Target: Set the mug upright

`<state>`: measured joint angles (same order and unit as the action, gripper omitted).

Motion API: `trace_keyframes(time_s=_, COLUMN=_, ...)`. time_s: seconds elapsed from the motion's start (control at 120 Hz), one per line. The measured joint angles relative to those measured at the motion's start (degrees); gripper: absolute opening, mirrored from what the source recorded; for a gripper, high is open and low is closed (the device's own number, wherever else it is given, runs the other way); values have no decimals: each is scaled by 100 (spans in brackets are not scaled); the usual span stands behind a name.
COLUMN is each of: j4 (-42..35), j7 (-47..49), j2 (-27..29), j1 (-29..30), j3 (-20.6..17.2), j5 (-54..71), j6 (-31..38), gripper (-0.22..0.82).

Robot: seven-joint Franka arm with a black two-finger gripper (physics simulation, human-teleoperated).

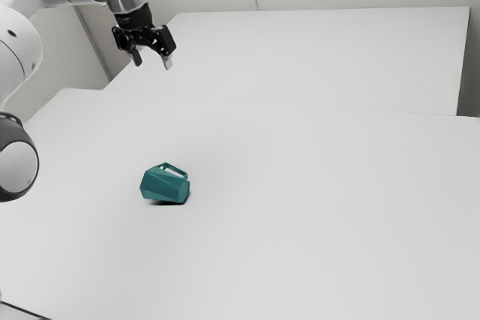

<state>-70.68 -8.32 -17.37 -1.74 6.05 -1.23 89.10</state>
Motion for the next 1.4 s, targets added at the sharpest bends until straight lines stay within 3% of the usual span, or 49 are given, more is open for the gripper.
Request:
trace_keyframes(time_s=0.258, j4=-73, j7=-9, j2=39, j1=-4, j3=18, j5=-14, j6=5, gripper=60)
trace_keyframes(time_s=0.375, j4=-488, j7=-12, j2=134, j1=4, j3=25, j5=-81, j6=6, gripper=60)
trace_keyframes(time_s=0.558, j4=-1798, j7=-177, j2=370, j1=56, j3=841, j5=-1102, j6=3, gripper=60)
trace_keyframes(time_s=0.683, j4=-2346, j7=-473, j2=393, j1=199, j3=1059, j5=-1582, j6=37, gripper=60)
trace_keyframes(time_s=1.075, j4=-3271, j7=-1704, j2=292, j1=465, j3=1262, j5=-1839, j6=550, gripper=60)
trace_keyframes(time_s=1.4, j4=-3519, j7=-2812, j2=26, j1=687, j3=1284, j5=-2272, j6=1319, gripper=60)
